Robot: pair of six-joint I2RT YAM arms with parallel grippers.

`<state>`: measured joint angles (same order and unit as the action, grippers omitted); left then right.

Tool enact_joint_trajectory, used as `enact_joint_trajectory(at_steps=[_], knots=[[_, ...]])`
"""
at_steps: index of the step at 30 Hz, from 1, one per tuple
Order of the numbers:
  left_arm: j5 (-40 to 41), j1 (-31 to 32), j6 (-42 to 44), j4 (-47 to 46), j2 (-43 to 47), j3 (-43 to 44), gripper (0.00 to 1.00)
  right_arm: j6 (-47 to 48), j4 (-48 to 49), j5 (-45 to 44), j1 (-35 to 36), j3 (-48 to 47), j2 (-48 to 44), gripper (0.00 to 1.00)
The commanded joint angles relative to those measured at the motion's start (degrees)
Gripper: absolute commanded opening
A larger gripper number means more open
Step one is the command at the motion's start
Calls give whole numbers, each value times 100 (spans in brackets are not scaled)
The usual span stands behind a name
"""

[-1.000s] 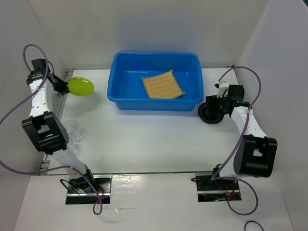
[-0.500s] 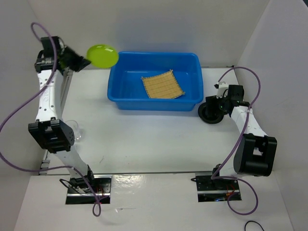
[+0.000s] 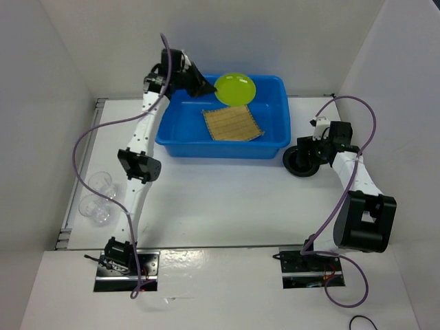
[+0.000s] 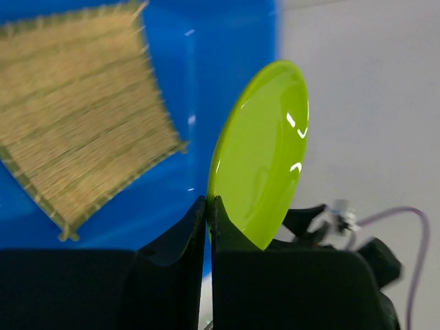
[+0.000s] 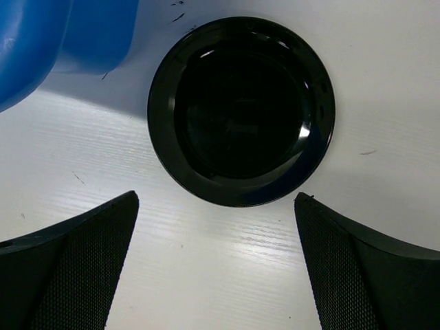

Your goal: Place the mixed dishes into the plastic bin

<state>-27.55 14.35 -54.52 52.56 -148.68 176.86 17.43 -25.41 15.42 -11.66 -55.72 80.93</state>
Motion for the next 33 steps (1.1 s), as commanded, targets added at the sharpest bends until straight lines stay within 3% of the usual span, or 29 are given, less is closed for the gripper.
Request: enact_joint_trajectory(at_steps=[1, 11, 20, 24, 25, 28, 29, 31, 33], knots=[[-110, 103, -295, 55, -538, 183, 0, -12, 1, 84, -64, -237, -182, 98], [-338, 235, -849, -747, -1935, 279, 0, -12, -52, 189, -64, -237, -130, 98], [-251, 182, -937, -852, -2341, 279, 2, 103, -175, 506, -371, -290, -130, 98], [-241, 130, -876, -895, -2218, 279, 18, -45, -123, 506, -477, -290, -130, 98], [-399, 60, -824, -896, -2061, 279, 38, -47, -122, 436, -634, -290, -130, 98], [-453, -46, -587, -975, -1588, 279, 69, -187, -122, 436, -872, -351, 107, 98], [-453, -46, -377, -871, -1437, 279, 87, -257, -122, 436, -1004, -351, 195, 98], [-313, -46, -104, -634, -964, 279, 97, -398, -122, 95, -1058, -421, 555, 98], [-260, -46, 440, -142, -481, 279, 100, -451, -183, -65, -1206, -492, 976, 98]])
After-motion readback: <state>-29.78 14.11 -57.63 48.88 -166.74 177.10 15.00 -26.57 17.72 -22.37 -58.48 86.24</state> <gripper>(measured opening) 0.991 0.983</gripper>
